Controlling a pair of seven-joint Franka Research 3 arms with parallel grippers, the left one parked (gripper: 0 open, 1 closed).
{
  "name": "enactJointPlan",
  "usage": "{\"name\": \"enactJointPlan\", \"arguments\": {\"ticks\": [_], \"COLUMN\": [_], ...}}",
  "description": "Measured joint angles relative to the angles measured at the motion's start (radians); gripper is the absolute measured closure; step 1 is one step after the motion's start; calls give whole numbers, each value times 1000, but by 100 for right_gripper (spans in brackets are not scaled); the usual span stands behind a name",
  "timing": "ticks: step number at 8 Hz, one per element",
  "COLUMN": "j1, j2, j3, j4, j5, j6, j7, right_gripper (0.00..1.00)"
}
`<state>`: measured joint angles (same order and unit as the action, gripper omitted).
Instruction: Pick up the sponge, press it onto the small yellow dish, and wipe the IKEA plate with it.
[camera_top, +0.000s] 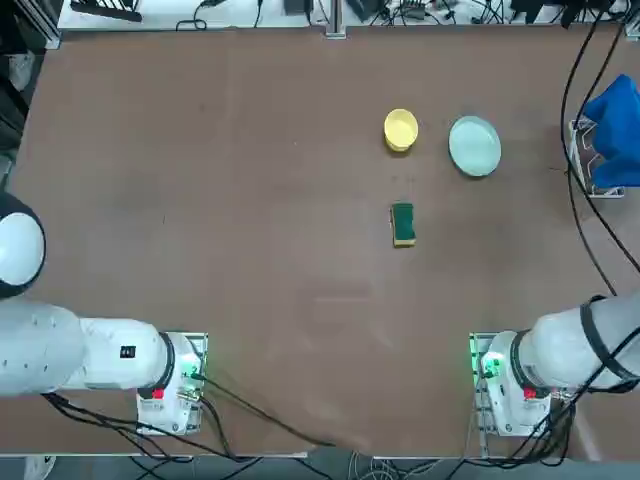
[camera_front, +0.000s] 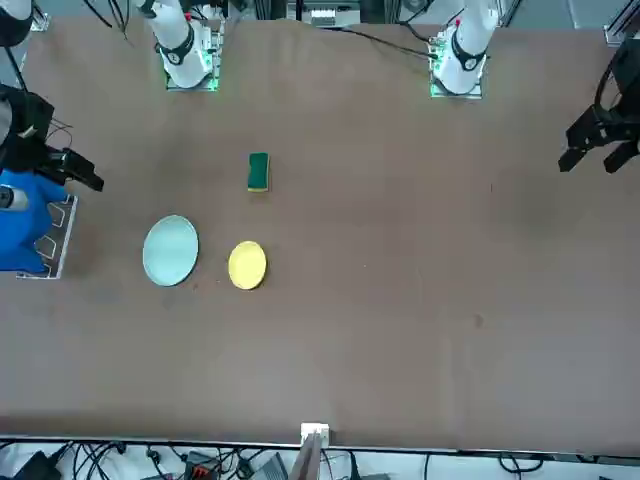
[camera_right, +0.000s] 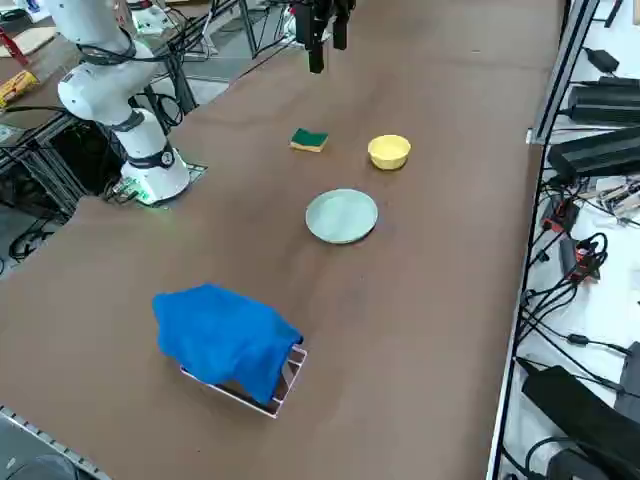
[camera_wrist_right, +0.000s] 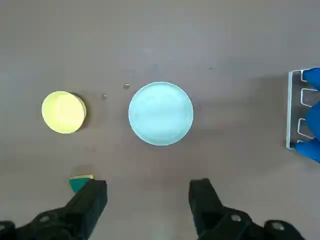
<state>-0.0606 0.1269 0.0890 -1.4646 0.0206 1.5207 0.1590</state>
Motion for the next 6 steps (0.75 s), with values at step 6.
{"name": "enactJointPlan", "arguments": {"ticks": [6], "j1": [2], "j2": [4], "j3": [2], "j4": [-3], "j5": [0], "j6": [-7], "j7": [0], "right_gripper": [0]}}
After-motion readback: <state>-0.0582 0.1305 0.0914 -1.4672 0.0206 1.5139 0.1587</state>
